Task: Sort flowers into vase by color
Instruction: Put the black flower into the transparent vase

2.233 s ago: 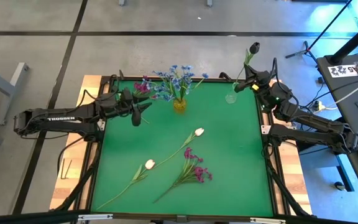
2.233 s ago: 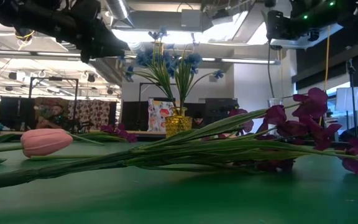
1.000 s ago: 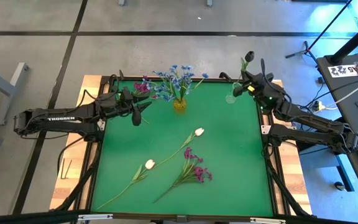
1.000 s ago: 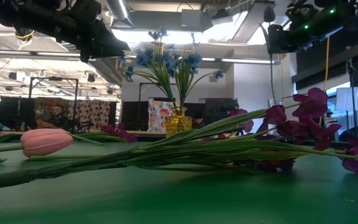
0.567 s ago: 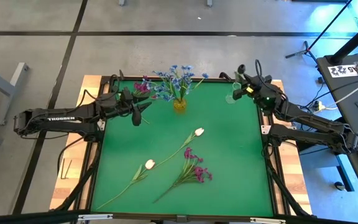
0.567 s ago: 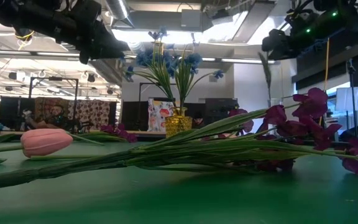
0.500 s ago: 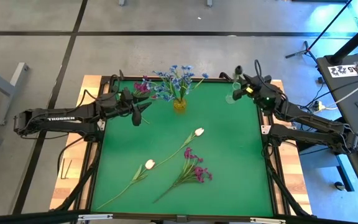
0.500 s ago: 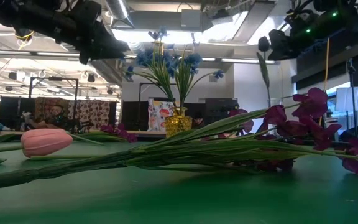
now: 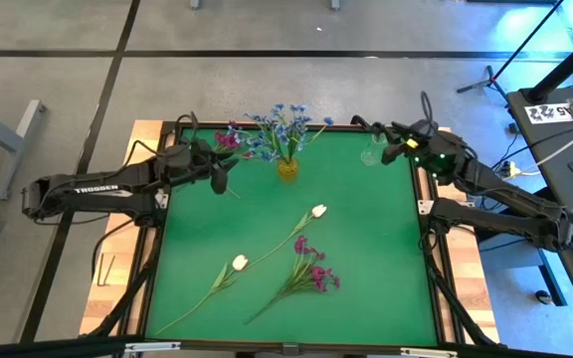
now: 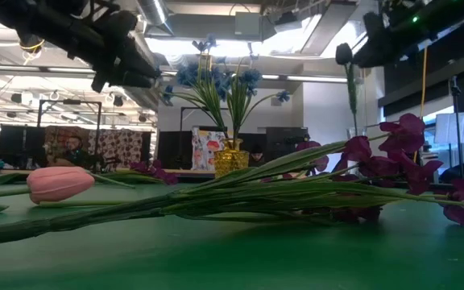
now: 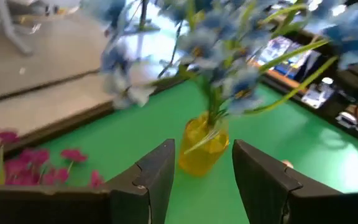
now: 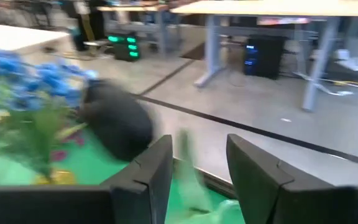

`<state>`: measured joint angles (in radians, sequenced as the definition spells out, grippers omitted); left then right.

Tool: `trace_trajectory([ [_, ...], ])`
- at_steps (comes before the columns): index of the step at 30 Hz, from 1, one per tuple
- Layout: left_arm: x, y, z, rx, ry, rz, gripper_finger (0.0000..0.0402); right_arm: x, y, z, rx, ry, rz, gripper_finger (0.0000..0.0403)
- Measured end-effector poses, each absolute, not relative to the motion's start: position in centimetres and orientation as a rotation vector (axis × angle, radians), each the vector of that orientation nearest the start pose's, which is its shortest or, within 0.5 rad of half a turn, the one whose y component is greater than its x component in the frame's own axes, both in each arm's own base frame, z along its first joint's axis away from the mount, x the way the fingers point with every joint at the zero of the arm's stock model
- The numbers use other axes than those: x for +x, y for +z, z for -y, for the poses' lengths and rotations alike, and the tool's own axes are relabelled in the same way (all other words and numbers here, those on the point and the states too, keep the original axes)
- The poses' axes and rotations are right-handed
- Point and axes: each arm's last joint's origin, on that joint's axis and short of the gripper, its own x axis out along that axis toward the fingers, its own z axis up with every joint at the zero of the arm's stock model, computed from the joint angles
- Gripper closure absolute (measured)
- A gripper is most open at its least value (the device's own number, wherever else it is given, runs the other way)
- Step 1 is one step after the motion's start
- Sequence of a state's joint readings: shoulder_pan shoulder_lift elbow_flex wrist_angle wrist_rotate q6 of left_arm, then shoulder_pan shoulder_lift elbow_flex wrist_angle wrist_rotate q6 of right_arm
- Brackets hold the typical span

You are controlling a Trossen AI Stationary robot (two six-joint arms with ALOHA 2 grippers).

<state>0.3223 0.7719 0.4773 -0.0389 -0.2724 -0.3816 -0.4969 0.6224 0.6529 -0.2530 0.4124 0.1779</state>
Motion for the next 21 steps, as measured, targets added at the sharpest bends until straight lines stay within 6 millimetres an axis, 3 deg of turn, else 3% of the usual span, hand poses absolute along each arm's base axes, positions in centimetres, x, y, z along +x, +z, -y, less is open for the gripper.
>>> trace_trajectory([
  [5,15.6,23.8,-7.0,-0.449,0.728,-0.247,0.0246,11.5,31.1,7.1,0.189,-0.765,-0.111,0.0253],
  [12,14.4,21.5,-7.4,-0.669,0.874,-0.427,0.0246,11.5,32.1,6.3,0.166,-0.523,-0.034,0.0254],
  [21,14.3,21.0,-7.5,-0.788,0.909,-0.428,0.0246,13.2,32.3,6.9,0.130,-0.413,-0.001,0.0254],
])
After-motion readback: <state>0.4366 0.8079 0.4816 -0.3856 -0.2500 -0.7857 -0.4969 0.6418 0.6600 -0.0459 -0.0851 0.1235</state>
